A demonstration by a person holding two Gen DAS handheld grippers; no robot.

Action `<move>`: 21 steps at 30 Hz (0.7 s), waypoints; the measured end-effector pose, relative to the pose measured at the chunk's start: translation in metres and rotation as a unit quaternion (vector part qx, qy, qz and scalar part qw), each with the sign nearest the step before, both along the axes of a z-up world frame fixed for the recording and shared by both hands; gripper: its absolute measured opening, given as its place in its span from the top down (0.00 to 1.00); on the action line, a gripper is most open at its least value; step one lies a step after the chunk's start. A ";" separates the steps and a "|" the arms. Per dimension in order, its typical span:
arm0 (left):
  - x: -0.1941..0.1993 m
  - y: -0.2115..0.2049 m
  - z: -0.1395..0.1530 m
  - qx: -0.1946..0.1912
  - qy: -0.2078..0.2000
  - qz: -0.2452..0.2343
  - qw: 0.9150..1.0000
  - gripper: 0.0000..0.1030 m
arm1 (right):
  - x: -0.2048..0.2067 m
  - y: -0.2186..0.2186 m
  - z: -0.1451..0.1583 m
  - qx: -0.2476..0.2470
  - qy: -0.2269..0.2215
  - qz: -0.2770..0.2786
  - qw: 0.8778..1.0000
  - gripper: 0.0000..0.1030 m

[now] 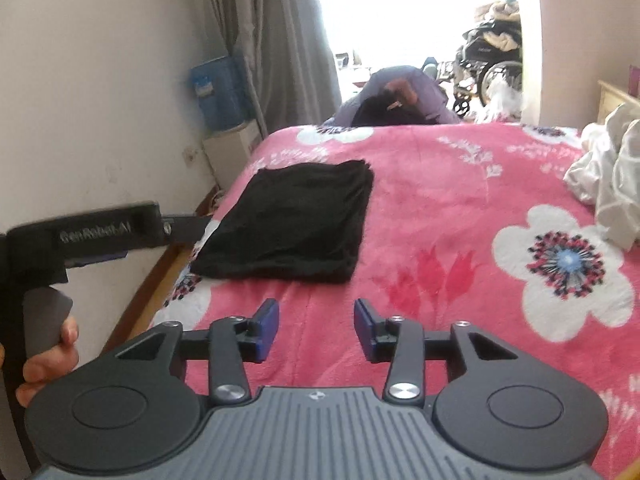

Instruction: Fold clothes

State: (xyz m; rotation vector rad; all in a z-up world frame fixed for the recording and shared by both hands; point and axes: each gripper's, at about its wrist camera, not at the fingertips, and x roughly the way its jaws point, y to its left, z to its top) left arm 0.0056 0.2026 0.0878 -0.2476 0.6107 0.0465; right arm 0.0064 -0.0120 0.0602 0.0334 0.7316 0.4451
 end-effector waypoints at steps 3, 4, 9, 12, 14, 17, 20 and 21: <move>0.001 -0.001 -0.020 0.005 0.008 0.000 1.000 0.00 | -0.003 0.001 -0.009 -0.018 0.003 -0.011 1.000 0.49; 0.000 0.001 -0.028 0.001 0.017 0.000 1.000 0.00 | -0.002 0.002 -0.015 -0.019 0.009 -0.017 1.000 0.49; 0.006 0.019 -0.050 -0.023 0.043 -0.006 0.999 0.00 | 0.010 0.012 -0.033 -0.034 0.035 -0.049 0.998 0.43; 0.009 0.026 -0.059 0.011 0.033 0.029 0.999 0.00 | 0.012 0.022 -0.037 -0.055 0.031 -0.053 0.997 0.35; 0.012 0.031 -0.065 0.028 0.039 0.035 0.998 0.00 | 0.013 0.031 -0.038 -0.075 0.032 -0.051 0.995 0.34; 0.013 0.038 -0.069 0.015 0.046 0.028 0.998 0.00 | 0.013 0.042 -0.039 -0.087 0.032 -0.047 0.995 0.31; 0.008 0.040 -0.065 0.029 0.029 0.035 0.999 0.00 | 0.011 0.051 -0.041 -0.090 0.025 -0.053 0.994 0.26; 0.006 0.039 -0.063 0.043 0.019 0.044 0.998 0.00 | 0.011 0.054 -0.042 -0.091 0.023 -0.056 0.994 0.25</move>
